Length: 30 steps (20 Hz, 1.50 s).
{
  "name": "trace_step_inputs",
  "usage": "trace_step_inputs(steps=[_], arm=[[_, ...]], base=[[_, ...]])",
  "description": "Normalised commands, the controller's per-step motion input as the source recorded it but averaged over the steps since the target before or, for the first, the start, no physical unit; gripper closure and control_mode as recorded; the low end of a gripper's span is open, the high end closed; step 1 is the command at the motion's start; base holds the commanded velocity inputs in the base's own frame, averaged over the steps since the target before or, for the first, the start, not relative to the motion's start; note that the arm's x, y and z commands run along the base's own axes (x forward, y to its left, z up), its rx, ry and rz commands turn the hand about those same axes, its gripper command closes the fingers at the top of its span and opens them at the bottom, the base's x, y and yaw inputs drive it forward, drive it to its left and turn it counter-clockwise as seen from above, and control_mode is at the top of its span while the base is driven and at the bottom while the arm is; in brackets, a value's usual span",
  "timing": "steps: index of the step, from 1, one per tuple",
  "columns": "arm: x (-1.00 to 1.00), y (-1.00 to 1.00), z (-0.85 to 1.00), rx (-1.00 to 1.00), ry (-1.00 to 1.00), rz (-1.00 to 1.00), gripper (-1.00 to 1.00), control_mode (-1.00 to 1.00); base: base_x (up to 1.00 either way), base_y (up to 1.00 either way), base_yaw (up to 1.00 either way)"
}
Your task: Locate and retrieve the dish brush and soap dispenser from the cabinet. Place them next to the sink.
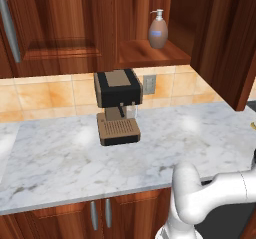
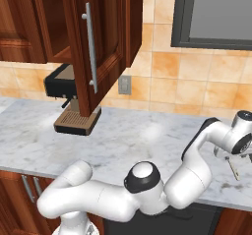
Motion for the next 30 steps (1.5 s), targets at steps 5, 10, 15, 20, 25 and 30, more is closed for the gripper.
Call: trace_step_inputs(steps=[5,10,15,20,25,30], arm=[[0.03,0.02,0.00,0.00,0.04,0.00,-1.00,-1.00],[-0.36,0.17,0.23,0.00,0.07,-0.09,-1.00,-1.00],[-0.84,0.18,0.11,0.00,0.00,-0.02,-1.00,-1.00],[-0.98,0.40,0.03,-0.08,-0.02,0.04,-1.00,-1.00],[-0.96,0.66,0.06,-0.13,-0.05,0.04,-1.00,-1.00],[-0.94,0.72,0.00,-0.11,-0.07,0.01,-1.00,-1.00]], base=[[0.00,0.00,0.00],[0.00,0.00,0.00],[0.00,0.00,0.00],[0.00,0.00,0.00],[0.00,0.00,0.00],[0.00,0.00,0.00]])
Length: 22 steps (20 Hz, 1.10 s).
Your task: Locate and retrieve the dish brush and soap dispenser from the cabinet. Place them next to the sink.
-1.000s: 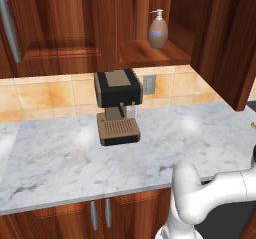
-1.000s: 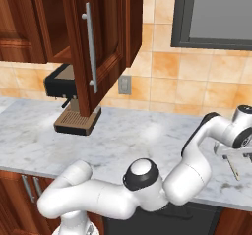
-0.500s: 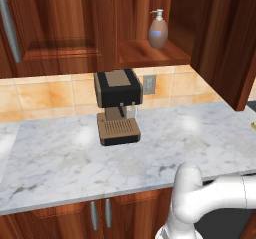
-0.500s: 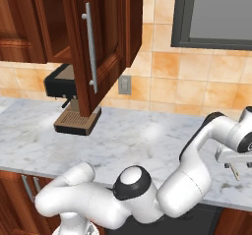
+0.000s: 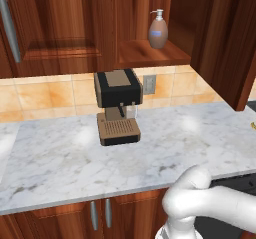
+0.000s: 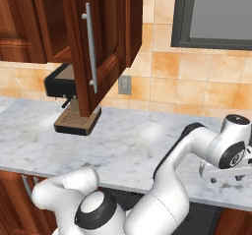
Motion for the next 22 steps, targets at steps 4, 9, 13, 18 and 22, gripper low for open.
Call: trace_step_inputs(steps=[4,9,13,18,22], arm=[[-0.58,0.68,0.06,-0.13,-0.07,-0.05,-1.00,-1.00],[-0.17,0.48,0.10,-0.01,-0.20,-0.22,-1.00,-1.00],[0.01,0.21,0.00,0.11,-0.21,-0.34,-1.00,-1.00],[0.03,0.29,0.09,0.08,-0.21,-0.31,-1.00,-1.00],[-0.06,0.47,0.24,0.00,-0.20,-0.27,-1.00,-1.00]], base=[[0.00,0.00,0.00],[0.00,0.00,0.00],[0.00,0.00,0.00],[0.00,0.00,0.00],[0.00,0.00,0.00]])
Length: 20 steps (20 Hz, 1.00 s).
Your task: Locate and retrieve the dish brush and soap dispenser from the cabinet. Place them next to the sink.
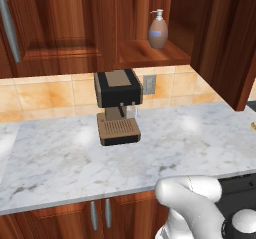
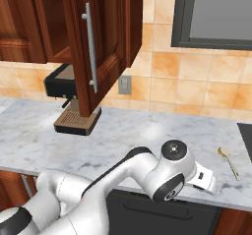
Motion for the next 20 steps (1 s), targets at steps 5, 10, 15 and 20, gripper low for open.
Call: trace_step_inputs(steps=[5,10,15,20], arm=[[-0.21,0.59,0.16,-0.04,-0.19,-0.19,-1.00,-1.00],[-0.28,0.37,0.08,0.01,-0.12,-0.16,-1.00,-1.00],[-0.34,0.48,0.40,0.00,-0.04,-0.04,-1.00,-1.00],[-0.34,0.50,0.39,0.00,-0.02,0.01,-1.00,-1.00]], base=[[0.00,0.00,0.00],[0.00,0.00,0.00],[0.00,0.00,0.00],[0.00,0.00,0.00]])
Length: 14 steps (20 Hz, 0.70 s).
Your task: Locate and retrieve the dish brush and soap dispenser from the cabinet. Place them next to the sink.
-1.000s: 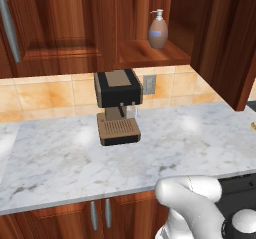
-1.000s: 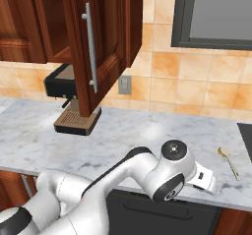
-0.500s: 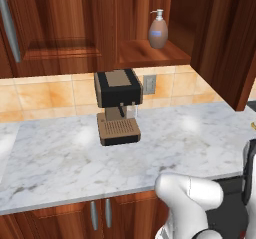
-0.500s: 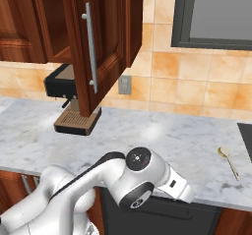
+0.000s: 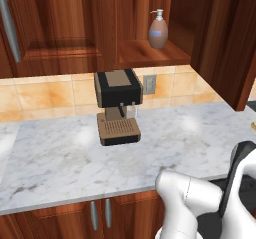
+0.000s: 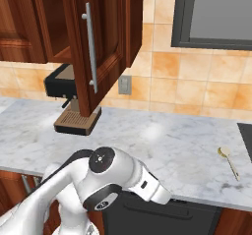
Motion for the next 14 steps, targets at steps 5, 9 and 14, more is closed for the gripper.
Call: trace_step_inputs(steps=[5,9,14], arm=[[-0.35,0.58,0.26,0.00,-0.02,0.12,-1.00,-1.00],[-0.23,0.62,0.34,0.00,-0.01,0.17,-1.00,-1.00],[-0.10,0.65,0.34,0.00,-0.01,0.13,-1.00,-1.00]], base=[[0.00,0.00,0.00],[0.00,0.00,0.00],[0.00,0.00,0.00]])
